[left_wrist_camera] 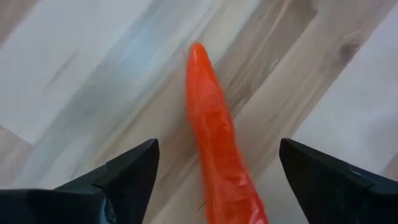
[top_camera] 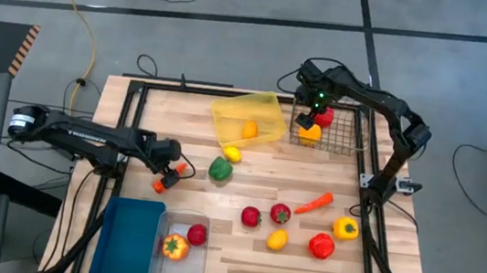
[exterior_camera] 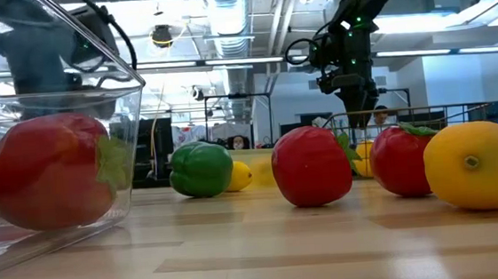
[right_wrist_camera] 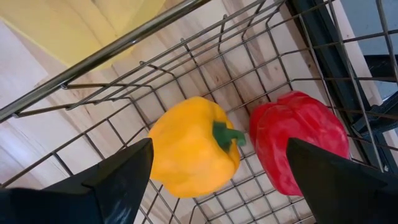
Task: Sort produce into baskets
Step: Put the left carrot into the blue bin
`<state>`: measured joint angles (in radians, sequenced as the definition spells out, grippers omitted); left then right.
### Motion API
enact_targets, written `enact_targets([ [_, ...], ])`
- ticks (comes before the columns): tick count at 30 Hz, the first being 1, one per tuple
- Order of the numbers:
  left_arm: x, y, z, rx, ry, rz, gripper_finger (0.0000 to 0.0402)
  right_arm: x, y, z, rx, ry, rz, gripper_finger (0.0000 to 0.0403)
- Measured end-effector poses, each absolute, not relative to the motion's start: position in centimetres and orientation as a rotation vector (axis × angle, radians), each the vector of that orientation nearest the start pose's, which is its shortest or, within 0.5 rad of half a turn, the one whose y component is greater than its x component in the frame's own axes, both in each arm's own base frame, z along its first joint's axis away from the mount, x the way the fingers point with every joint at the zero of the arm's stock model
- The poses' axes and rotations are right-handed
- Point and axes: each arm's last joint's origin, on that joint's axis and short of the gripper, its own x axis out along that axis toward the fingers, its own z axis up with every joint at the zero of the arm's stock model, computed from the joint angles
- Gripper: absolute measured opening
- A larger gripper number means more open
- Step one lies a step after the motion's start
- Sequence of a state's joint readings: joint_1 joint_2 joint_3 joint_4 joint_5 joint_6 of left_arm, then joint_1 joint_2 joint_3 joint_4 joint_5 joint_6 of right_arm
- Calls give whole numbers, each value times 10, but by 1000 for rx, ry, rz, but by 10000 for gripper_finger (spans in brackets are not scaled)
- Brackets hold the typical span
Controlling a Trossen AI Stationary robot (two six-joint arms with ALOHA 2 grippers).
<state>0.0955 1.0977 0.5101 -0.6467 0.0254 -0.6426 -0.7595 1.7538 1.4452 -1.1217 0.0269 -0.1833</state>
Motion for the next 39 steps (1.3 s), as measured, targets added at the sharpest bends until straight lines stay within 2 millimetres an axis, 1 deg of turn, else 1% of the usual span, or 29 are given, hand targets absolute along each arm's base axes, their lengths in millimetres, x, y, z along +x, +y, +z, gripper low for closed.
enact_targets([
  [6, 166, 10, 151, -660, 1143, 461, 306, 241, -230, 250, 377, 1408, -514, 393],
  [12, 165, 9, 146, -669, 1137, 468, 273, 241, -230, 250, 377, 1408, -514, 393],
  [18, 166, 9, 146, -671, 1122, 464, 226, 241, -230, 250, 377, 1408, -514, 393],
  [32, 166, 9, 146, -671, 1121, 464, 87, 241, -230, 250, 377, 1408, -514, 393],
  [35, 166, 9, 146, -671, 1121, 464, 69, 241, -230, 250, 377, 1408, -514, 393],
  [39, 167, 9, 147, -657, 1124, 445, 64, 241, -230, 250, 377, 1408, -514, 393],
])
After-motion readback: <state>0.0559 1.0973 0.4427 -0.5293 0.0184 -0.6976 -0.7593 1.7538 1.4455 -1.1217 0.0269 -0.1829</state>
